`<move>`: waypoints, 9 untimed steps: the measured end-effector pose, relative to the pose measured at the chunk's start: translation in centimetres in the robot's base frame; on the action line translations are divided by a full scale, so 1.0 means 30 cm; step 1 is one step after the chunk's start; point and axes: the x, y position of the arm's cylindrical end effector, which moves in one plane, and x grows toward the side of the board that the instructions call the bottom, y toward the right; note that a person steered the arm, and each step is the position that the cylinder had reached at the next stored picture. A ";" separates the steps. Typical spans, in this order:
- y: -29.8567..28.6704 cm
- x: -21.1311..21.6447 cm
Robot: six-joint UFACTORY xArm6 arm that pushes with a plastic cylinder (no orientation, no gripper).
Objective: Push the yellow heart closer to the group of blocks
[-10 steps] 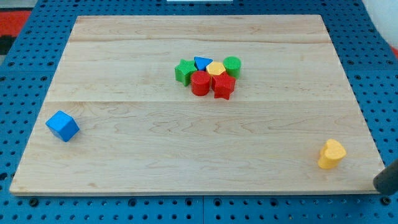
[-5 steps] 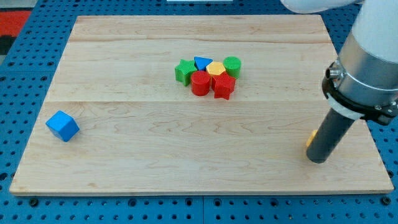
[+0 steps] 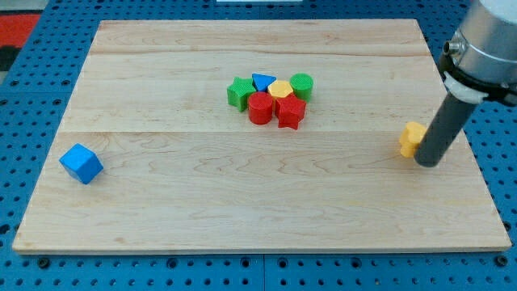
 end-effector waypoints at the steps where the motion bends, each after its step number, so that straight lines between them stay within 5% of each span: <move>1: 0.000 -0.100; 4: 0.021 -0.328; 8: -0.166 -0.296; 9: -0.175 -0.405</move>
